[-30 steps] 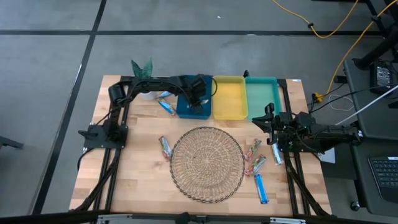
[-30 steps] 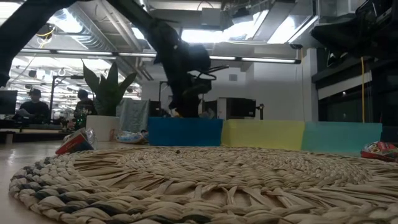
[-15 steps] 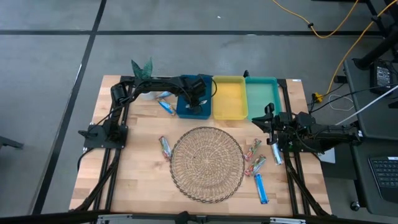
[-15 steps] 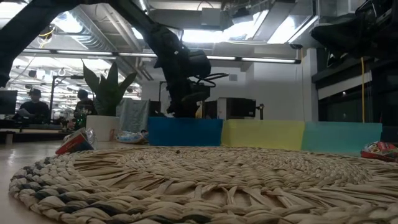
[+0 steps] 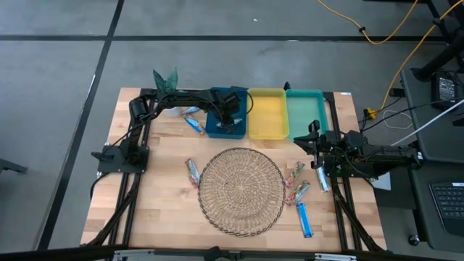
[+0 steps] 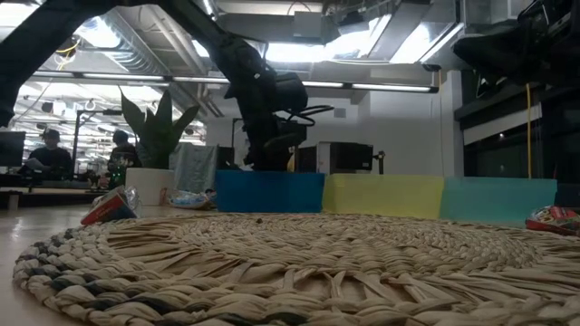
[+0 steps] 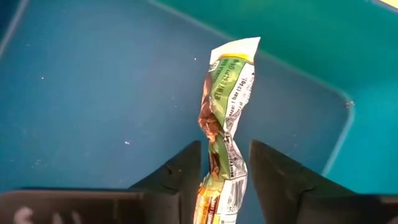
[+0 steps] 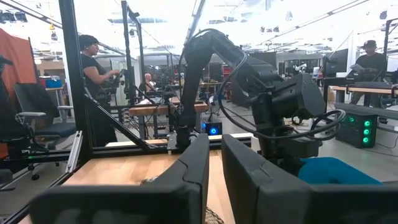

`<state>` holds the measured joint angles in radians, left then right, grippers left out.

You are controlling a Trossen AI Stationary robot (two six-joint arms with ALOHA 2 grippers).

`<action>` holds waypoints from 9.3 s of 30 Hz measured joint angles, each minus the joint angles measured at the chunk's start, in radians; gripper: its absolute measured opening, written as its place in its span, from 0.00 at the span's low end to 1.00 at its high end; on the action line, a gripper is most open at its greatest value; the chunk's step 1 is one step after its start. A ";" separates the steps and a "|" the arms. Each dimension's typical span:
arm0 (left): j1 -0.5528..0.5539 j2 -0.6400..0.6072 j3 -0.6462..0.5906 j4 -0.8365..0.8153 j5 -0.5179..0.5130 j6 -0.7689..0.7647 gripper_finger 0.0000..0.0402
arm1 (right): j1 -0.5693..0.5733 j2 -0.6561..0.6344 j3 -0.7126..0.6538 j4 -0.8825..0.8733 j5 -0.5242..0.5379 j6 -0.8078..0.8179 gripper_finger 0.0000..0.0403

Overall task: Pick and place Granola Bars by type
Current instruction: Put the red granola bar into the green bin

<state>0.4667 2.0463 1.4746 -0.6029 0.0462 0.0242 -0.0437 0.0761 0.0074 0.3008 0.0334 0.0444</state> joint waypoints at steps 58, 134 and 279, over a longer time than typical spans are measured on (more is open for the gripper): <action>-0.227 -0.619 0.002 -0.373 -0.081 -0.257 0.38 | 0.000 0.000 0.000 -0.022 0.022 0.000 0.12; -0.652 -0.570 -0.748 -0.026 -0.235 -1.409 0.49 | 0.000 0.000 0.000 -0.111 0.176 -0.023 0.12; -0.532 -0.672 -0.129 0.577 -0.366 -0.011 0.08 | -0.085 1.369 1.145 -0.022 -0.452 0.237 0.67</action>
<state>-0.0650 1.3746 1.3457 -0.0263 -0.3202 0.0132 -0.1291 1.4448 1.1522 0.2790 -0.4186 0.2810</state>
